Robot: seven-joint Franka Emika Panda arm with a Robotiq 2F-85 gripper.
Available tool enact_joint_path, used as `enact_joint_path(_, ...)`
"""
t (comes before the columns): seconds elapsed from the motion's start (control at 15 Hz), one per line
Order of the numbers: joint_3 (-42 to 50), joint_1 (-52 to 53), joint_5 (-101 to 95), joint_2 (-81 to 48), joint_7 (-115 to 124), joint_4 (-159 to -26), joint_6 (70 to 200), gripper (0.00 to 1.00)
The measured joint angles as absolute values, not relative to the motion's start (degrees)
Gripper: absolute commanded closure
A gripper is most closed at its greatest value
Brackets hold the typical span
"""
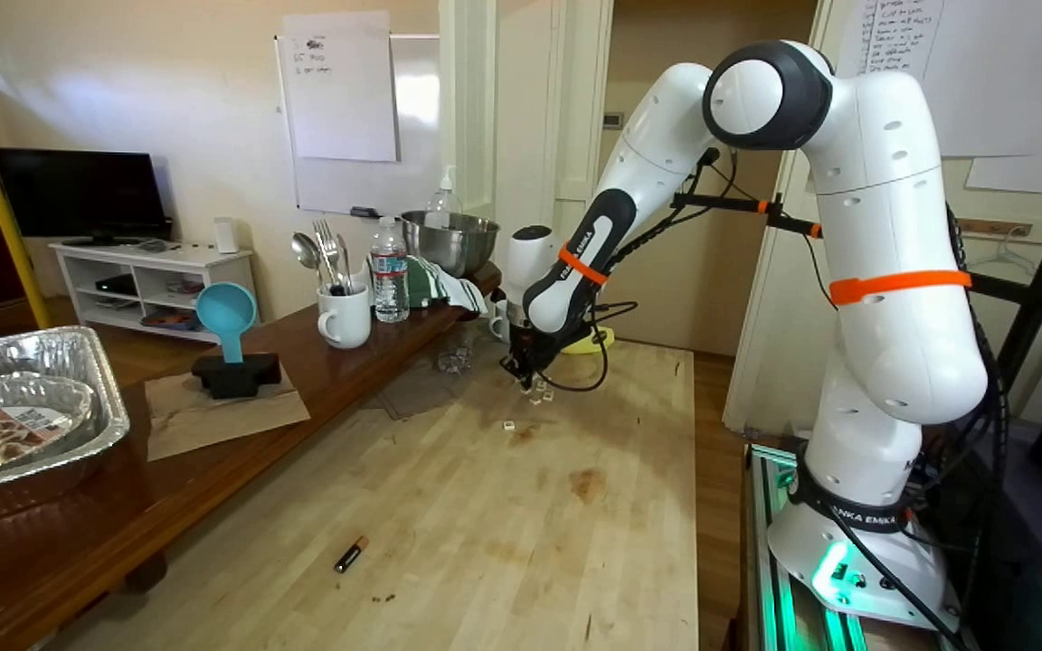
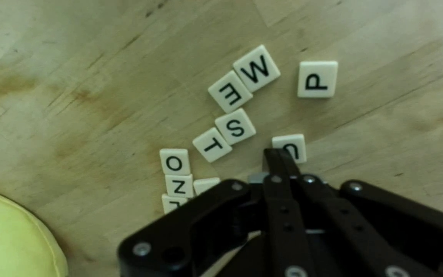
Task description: Move the letter pieces on the table
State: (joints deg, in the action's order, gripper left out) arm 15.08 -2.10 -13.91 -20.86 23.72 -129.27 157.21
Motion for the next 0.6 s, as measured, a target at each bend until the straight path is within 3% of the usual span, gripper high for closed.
enact_joint_path(0.6, 10.4, -2.2, -13.8, -20.2, 6.4, -131.7, 163.8, 1.00)
